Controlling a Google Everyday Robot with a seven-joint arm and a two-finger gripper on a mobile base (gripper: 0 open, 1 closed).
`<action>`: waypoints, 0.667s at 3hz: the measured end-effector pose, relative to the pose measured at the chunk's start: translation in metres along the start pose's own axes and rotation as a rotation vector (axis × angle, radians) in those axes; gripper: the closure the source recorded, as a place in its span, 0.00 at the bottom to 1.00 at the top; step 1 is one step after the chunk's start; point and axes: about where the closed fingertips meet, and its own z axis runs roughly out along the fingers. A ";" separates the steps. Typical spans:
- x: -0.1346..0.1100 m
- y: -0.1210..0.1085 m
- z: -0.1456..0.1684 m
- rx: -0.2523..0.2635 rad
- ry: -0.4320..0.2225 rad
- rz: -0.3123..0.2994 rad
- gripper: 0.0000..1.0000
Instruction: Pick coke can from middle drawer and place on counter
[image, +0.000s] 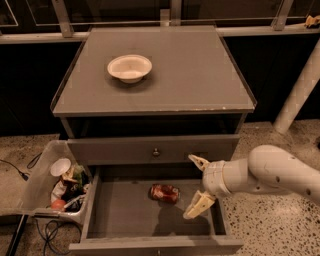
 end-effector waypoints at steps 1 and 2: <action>0.028 -0.004 0.038 0.046 -0.023 0.077 0.00; 0.028 -0.004 0.039 0.046 -0.023 0.077 0.00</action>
Offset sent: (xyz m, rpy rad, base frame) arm 0.0102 0.0042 -0.0356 0.0343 0.0128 -0.0605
